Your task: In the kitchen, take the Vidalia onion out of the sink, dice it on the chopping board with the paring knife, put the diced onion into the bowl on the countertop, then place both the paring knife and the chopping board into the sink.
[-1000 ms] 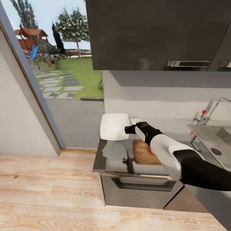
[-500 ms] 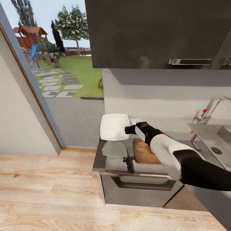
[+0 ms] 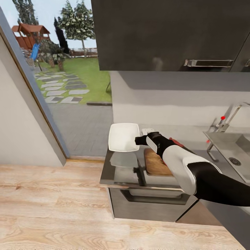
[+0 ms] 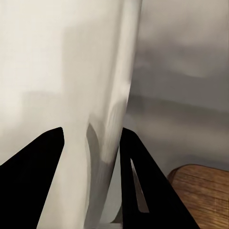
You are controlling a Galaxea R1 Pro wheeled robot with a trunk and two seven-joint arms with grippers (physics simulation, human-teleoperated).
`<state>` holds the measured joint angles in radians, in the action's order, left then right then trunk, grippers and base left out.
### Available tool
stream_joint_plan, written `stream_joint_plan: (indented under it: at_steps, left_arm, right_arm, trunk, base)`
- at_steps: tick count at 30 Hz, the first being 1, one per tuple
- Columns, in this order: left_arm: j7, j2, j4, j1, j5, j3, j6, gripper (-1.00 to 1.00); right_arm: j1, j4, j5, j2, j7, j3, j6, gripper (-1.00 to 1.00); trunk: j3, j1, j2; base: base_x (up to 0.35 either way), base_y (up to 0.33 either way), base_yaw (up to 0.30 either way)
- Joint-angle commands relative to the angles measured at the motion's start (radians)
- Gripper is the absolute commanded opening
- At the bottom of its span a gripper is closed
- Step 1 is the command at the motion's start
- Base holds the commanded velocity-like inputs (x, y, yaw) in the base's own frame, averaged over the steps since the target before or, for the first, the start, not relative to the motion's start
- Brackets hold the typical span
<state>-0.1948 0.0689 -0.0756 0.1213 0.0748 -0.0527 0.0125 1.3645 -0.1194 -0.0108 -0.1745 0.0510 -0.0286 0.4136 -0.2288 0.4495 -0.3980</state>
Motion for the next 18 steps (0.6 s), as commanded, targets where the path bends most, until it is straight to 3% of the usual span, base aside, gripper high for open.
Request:
stream_joint_plan:
  at_steps: [1,18]
  left_arm:
    - [-0.005,0.000,-0.003,0.001,0.008,-0.006,0.001,1.00]
    - [-0.005,0.000,-0.003,0.001,0.008,-0.006,0.001,1.00]
  right_arm:
    - [0.001,-0.002,-0.002,0.000,0.001,0.000,0.005,-1.00]
    - [0.001,-0.002,-0.002,0.000,0.002,0.004,0.006,-1.00]
  trunk:
    - [-0.003,0.000,-0.002]
    - [-0.027,0.000,-0.002]
  base:
    - [0.000,0.000,0.000]
    - [0.000,0.000,0.000]
